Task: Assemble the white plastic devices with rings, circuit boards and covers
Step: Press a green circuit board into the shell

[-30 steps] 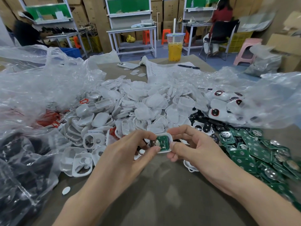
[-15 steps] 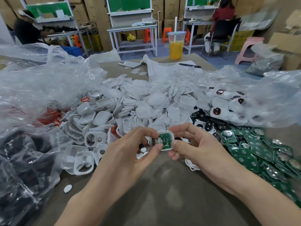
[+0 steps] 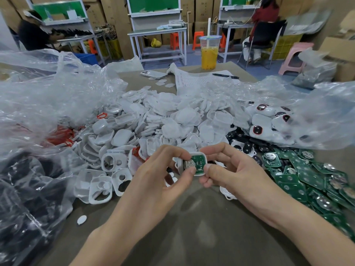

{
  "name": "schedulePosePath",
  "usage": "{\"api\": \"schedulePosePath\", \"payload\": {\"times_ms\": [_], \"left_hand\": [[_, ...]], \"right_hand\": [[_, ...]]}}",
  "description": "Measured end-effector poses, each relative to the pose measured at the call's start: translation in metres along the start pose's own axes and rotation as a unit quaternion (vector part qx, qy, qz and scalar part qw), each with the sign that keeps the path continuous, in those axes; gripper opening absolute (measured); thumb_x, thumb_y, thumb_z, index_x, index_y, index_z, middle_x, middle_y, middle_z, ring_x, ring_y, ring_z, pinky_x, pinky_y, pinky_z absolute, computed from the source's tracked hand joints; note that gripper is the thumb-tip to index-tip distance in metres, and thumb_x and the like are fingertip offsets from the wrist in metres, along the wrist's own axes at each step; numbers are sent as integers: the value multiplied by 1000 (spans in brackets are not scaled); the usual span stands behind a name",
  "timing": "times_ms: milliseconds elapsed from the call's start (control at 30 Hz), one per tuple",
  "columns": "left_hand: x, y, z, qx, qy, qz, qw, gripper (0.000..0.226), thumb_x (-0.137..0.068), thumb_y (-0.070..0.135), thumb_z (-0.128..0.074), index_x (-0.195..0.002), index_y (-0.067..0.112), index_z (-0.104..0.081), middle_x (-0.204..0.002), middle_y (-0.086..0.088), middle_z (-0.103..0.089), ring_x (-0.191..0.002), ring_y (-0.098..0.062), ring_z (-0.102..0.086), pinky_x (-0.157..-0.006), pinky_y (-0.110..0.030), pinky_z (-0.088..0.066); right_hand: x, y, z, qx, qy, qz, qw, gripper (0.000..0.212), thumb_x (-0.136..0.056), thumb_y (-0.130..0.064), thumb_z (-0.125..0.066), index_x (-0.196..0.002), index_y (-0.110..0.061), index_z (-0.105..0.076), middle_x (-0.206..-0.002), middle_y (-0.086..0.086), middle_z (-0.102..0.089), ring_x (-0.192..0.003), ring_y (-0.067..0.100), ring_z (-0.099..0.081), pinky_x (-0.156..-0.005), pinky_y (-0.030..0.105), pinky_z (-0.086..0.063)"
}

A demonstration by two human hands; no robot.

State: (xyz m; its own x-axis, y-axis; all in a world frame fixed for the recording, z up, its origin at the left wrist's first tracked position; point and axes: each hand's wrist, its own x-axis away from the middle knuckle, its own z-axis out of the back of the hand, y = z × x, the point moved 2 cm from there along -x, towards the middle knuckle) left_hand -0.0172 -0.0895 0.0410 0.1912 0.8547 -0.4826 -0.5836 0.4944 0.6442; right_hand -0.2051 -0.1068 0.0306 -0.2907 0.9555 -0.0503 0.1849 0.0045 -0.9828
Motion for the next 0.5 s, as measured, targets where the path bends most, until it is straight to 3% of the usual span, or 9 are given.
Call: {"api": "schedulePosePath", "payload": {"times_ms": [133,300,500], "left_hand": [[0,4,-3,44,-1,9,999,13,-89,42,-64,-101,37,-61,-105,19,-62,-86,-8,-60,-72,-13,-45],[2,7,-9,169,4,104,980,21,-90,37,-72,-108,42,-62,-68,24,-58,-62,0,-53,-62,-8,-38],[2,12,-7,249,-7,162,955,21,-89,32,-70,-107,42,-67,-77,-4,-72,-64,-5,-54,-62,-12,-41]], "right_hand": [[0,0,1,11,7,0,1000,18,-79,-17,-73,-95,-25,-74,-94,-1,-73,-73,22,-73,-73,25,-57],[0,-2,1,26,17,5,999,16,-79,-18,-72,-93,-25,-73,-93,-1,-74,-68,19,-72,-68,20,-55],[1,-2,0,31,16,11,999,16,-80,-19,-72,-91,-30,-73,-92,-3,-73,-68,19,-72,-70,22,-56]]}}
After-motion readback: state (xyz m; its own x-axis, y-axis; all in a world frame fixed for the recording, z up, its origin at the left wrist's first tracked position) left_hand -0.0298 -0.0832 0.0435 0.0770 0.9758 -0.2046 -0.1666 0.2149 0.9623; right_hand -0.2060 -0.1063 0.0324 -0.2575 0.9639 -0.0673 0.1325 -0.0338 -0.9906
